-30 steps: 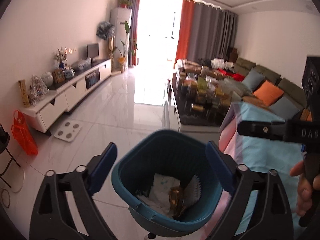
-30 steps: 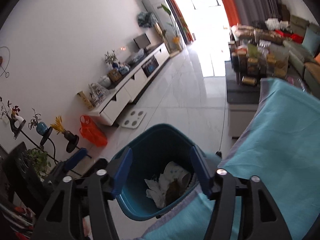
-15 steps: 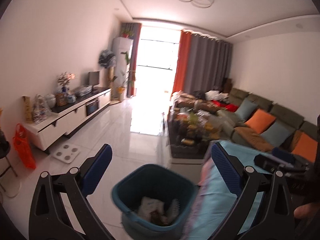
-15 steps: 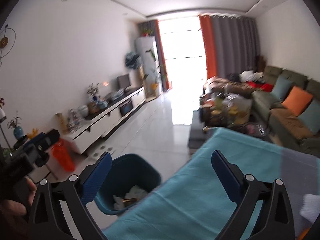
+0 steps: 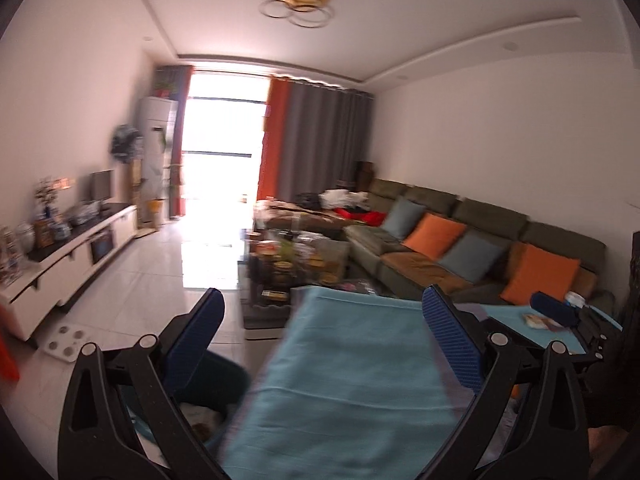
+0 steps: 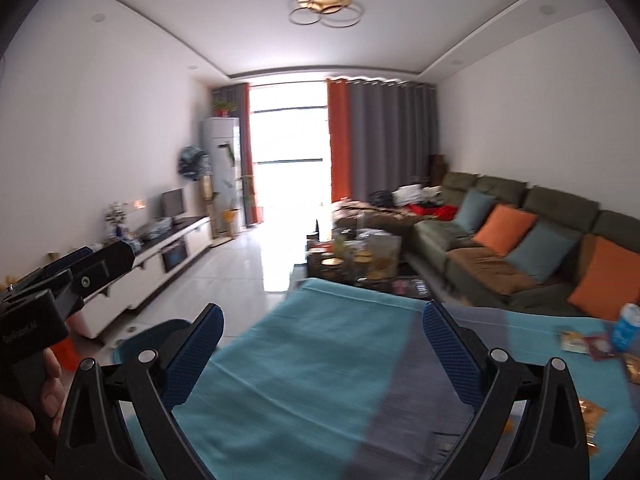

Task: Collect trash
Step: 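Move both tools back over the table, then grasp a gold foil wrapper with the right gripper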

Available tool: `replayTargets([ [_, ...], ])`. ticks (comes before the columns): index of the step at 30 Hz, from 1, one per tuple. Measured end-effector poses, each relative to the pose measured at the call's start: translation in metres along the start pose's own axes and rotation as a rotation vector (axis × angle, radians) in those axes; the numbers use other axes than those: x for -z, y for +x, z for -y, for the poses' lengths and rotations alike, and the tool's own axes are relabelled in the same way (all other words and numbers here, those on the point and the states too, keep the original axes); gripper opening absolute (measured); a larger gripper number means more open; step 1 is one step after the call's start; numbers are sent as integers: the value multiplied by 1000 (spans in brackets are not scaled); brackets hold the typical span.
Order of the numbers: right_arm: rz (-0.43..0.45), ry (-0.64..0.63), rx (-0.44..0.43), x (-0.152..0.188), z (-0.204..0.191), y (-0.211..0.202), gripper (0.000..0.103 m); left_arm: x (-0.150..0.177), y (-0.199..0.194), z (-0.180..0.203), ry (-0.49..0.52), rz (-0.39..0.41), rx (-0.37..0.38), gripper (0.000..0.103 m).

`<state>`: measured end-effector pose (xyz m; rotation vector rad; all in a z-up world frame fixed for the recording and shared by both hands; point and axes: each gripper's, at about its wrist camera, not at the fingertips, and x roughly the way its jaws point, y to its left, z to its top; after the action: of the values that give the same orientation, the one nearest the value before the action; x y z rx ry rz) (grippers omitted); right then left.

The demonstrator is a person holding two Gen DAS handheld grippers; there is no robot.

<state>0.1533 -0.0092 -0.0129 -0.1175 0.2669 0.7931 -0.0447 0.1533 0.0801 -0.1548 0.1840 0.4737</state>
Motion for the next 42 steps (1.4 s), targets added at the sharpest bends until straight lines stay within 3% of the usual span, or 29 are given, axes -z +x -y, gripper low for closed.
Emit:
replayTargets([
  [11, 13, 78, 164, 24, 59, -50, 96, 19, 9, 79, 80, -40, 150, 97],
  [23, -23, 171, 325, 50, 116, -83, 96, 39, 38, 113, 127, -101, 269, 97],
  [30, -43, 208, 398, 60, 140, -95, 96, 46, 52, 127, 143, -122, 293, 97],
  [42, -101, 251, 447, 72, 168, -89, 96, 49, 78, 151, 181, -161, 337, 97],
])
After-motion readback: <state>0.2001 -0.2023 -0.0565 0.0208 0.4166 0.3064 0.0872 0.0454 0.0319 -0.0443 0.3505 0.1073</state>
